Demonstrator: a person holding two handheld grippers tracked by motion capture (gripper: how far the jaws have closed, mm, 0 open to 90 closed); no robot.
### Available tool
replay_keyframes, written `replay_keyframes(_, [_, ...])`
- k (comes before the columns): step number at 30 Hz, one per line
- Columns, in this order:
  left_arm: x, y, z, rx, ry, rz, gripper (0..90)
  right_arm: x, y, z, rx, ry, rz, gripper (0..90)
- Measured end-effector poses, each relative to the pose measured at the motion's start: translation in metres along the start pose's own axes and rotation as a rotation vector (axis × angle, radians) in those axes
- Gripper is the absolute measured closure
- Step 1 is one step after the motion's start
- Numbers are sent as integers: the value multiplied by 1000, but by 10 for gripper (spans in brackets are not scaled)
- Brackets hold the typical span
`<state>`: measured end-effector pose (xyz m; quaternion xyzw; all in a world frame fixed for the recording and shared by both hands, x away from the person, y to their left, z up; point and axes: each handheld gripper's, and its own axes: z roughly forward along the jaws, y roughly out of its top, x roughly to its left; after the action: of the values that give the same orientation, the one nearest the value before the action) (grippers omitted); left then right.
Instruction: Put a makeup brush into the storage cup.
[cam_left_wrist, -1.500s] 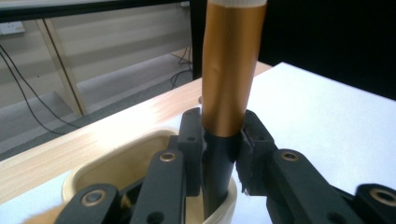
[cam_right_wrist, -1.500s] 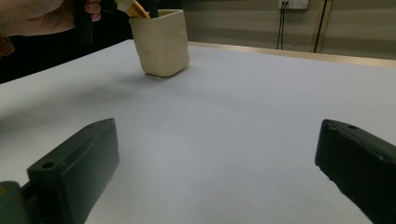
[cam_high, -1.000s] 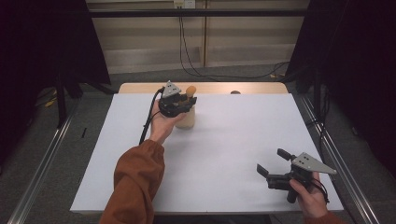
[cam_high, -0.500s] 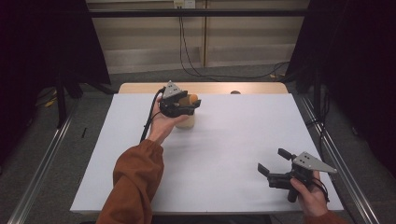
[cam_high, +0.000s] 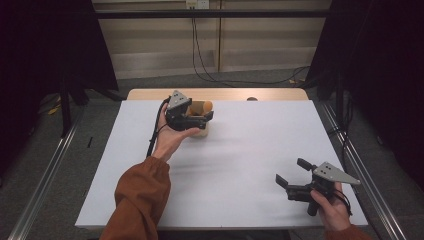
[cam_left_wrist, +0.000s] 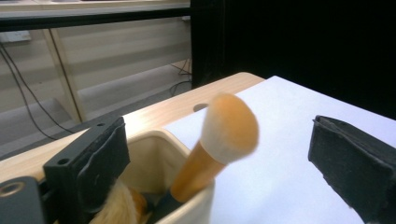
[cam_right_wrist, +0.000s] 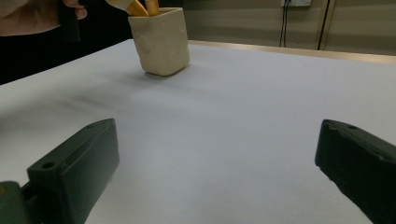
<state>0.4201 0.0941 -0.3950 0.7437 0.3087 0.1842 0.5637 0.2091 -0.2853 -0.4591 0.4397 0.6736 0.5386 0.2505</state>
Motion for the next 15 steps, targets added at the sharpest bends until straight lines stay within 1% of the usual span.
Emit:
replay_keyframes(1, [0,0,-2,-5,-2,6,31,0,0,0,-1,1,1,0])
replay_keyframes(4, [-1,0,-8,-26,-12,-19,20,1,0,1,-1,2,-7,0])
replay_keyframes(5, [-1,-1,-10,-28,-19,-19,20,2,0,1,-1,5,-3,0])
replay_keyframes(7, [-2,-2,-15,-35,-15,-8,17,2,0,0,-1,-2,-5,0])
replay_keyframes(8, [-2,-3,-17,-41,-23,-5,16,2,0,0,-4,-4,-6,0])
replay_keyframes(10, [-2,-5,-21,-43,-28,-10,15,2,0,-1,-6,-9,0,0])
replay_keyframes(13, [-3,-8,-28,-45,-27,12,13,4,1,-2,-13,-13,-3,0])
replay_keyframes(15, [-4,-9,-32,-42,-15,34,16,5,1,-2,-11,-11,-6,0])
